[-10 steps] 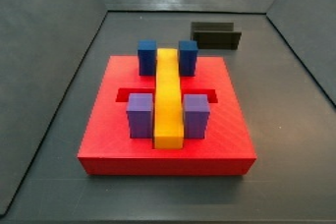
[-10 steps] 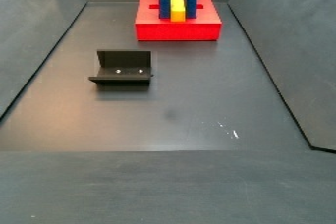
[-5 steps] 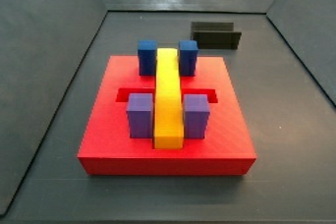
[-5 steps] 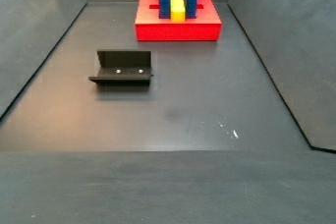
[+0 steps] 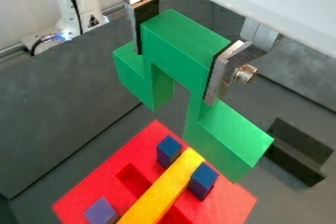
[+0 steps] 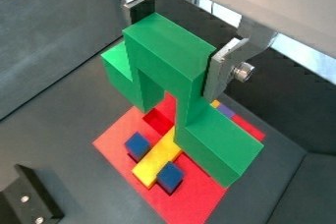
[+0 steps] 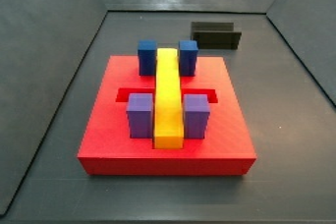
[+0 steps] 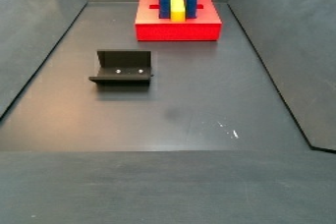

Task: Pick up the green object. Move up. Place the green object on the fixture. Regrasp the green object. Move to above the board. Insert the green object.
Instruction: Insert the green object.

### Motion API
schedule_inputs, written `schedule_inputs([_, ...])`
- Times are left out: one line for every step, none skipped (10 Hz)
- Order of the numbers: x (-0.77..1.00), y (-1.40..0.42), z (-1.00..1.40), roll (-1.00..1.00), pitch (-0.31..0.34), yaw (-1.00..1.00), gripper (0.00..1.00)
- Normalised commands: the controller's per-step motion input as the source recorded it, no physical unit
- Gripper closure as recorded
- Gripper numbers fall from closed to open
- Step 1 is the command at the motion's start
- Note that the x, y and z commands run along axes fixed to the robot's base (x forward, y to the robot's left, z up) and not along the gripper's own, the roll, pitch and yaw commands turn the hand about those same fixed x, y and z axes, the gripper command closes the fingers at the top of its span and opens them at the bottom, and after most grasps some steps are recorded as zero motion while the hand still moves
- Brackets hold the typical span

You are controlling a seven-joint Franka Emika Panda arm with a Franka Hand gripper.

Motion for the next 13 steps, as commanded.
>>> schedule_inputs([0.04, 0.00, -0.03, -0.01, 0.000, 0.00, 1.00])
schedule_inputs([0.07, 0.00, -0.14, -0.09, 0.000, 0.00, 1.00])
schedule_inputs([0.01, -0.02, -0.37, -0.20, -0.059, 0.05, 1.00])
schedule_inputs([0.02, -0.20, -0.47, -0.18, -0.100, 0.00, 1.00])
schedule_inputs([0.05, -0.30, -0.55, -0.14, -0.119, 0.00, 1.00])
schedule_inputs([0.09, -0.28, -0.61, -0.18, -0.139, 0.02, 1.00])
schedule_inputs([0.15, -0.27, -0.55, -0.22, -0.140, 0.06, 1.00])
schedule_inputs([0.19, -0.23, -0.51, -0.25, -0.131, 0.10, 1.00])
schedule_inputs([0.17, -0.14, -0.51, -0.24, -0.111, 0.17, 1.00])
schedule_inputs([0.12, -0.09, -0.29, -0.08, -0.061, 0.23, 1.00])
schedule_inputs([0.00, 0.00, -0.09, 0.08, -0.003, 0.29, 1.00])
schedule_inputs([0.00, 0.00, -0.03, 0.22, -0.010, 0.30, 1.00])
schedule_inputs([0.00, 0.00, -0.09, 0.26, -0.034, 0.31, 1.00])
